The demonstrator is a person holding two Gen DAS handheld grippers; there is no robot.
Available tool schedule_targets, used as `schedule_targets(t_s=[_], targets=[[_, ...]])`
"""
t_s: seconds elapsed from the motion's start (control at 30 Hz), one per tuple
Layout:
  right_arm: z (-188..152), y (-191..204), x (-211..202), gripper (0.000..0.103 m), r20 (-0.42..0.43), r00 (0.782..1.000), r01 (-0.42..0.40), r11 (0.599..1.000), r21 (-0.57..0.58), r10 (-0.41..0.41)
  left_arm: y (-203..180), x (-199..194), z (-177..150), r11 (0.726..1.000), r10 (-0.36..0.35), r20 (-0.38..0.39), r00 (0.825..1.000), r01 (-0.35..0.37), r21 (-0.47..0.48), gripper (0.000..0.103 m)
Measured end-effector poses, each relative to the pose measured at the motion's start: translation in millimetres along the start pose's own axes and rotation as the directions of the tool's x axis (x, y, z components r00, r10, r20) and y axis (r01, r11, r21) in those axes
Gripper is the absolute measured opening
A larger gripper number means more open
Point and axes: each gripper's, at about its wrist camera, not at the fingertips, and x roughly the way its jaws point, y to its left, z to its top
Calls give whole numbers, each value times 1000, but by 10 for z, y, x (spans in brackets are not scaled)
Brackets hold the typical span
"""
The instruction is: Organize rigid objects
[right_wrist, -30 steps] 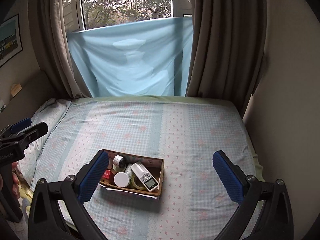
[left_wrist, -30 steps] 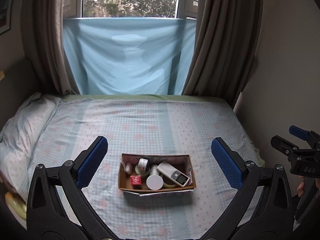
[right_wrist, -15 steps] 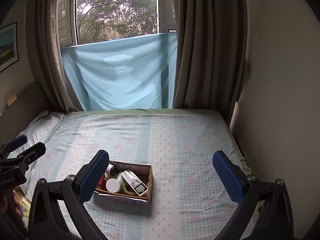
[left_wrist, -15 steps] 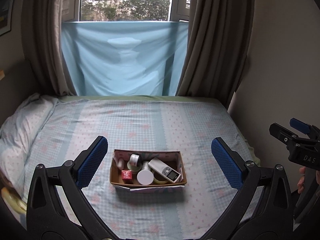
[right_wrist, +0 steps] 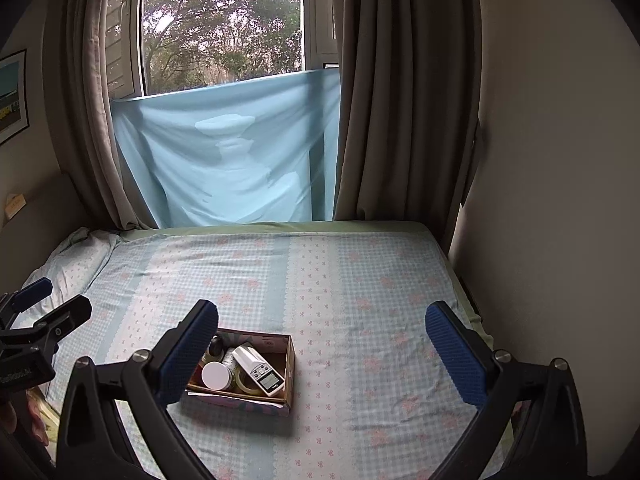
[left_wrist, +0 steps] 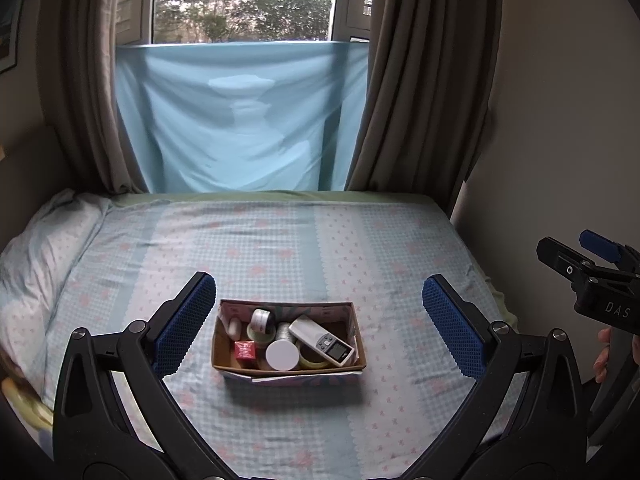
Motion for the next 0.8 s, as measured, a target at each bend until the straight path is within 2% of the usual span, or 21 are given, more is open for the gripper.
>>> schedule_targets(t_s=[0.8], targets=[[58, -30, -37, 103, 22, 999, 37, 999, 6, -37, -51, -8, 21, 1000, -12, 12, 1000, 12, 1, 103]])
